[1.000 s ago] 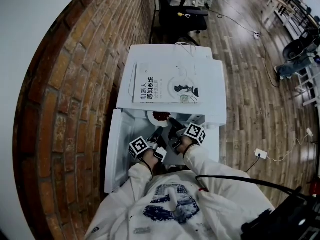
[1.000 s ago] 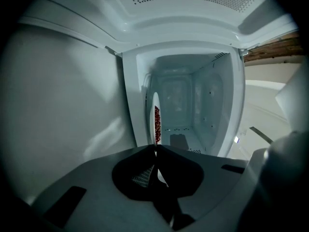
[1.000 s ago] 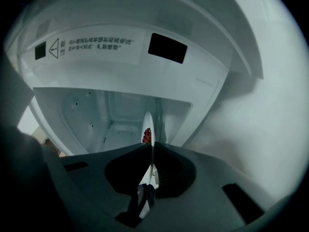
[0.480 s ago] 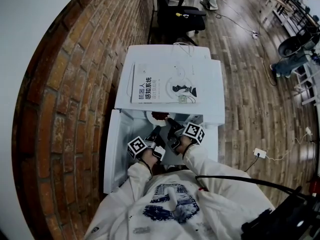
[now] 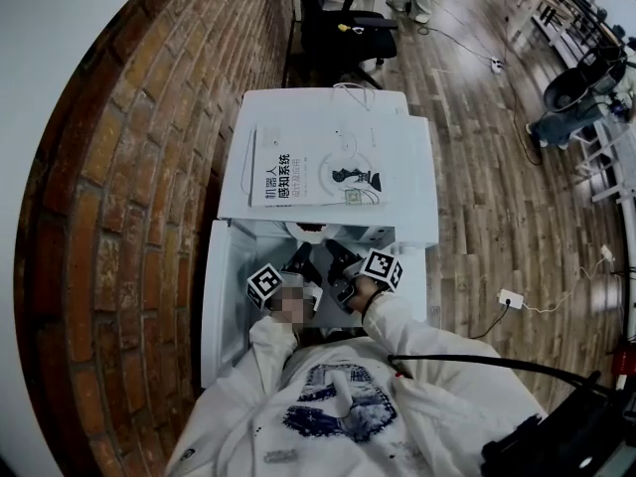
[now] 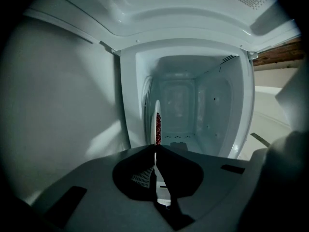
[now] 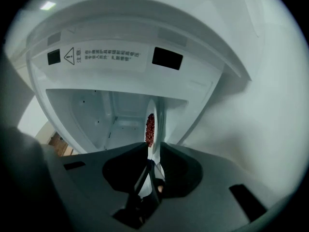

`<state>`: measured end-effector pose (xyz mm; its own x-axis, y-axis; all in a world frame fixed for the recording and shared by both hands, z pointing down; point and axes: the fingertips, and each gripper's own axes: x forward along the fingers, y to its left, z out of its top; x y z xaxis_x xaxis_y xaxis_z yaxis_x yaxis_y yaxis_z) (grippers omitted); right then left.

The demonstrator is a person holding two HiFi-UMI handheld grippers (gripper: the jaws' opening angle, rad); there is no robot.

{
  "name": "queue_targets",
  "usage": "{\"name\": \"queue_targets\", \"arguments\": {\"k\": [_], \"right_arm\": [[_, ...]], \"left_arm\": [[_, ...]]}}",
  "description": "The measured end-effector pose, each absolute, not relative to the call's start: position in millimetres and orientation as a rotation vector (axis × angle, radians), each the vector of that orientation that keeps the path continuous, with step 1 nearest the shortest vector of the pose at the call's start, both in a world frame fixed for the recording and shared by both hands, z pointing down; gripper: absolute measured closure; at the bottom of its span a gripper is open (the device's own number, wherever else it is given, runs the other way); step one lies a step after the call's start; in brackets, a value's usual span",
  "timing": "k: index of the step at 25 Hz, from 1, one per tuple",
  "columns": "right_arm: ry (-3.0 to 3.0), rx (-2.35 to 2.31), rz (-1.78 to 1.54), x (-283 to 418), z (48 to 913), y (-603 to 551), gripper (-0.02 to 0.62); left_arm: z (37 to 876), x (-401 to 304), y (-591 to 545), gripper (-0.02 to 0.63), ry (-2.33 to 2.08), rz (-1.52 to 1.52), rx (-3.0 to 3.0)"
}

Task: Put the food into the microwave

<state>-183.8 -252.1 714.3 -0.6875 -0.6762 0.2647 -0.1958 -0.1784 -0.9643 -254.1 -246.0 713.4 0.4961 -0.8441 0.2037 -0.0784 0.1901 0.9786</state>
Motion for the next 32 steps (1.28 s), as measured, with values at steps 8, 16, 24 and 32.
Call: {"name": "queue_targets", "arguments": {"k": [8,16,24,32], "right_arm": [[1.735,-1.002,-1.934,-178.3,714.1,-248.1,0.529],[1.732,-1.009,-1.930,-177.0,713.2,-248.0,0.529],[1.737,-1.005,-1.937,-176.8,712.0,-243.3,0.529],[1.772,-0.974,-1.937,-174.0,701.1,-233.4,0.529]], "left_arm": [[717.4,-257.4,-259.0,0.588,-0.949,-0.675,1.255],[716.0,-259.6,-269.0,0.588,-0.987,-0.664,1.230],[711.6,-262.2,-266.2,0.584,-1.006,-0.638,1.271],[695.5,-253.7,-247.7,0.583,-1.020,-0.600,1.348]]}}
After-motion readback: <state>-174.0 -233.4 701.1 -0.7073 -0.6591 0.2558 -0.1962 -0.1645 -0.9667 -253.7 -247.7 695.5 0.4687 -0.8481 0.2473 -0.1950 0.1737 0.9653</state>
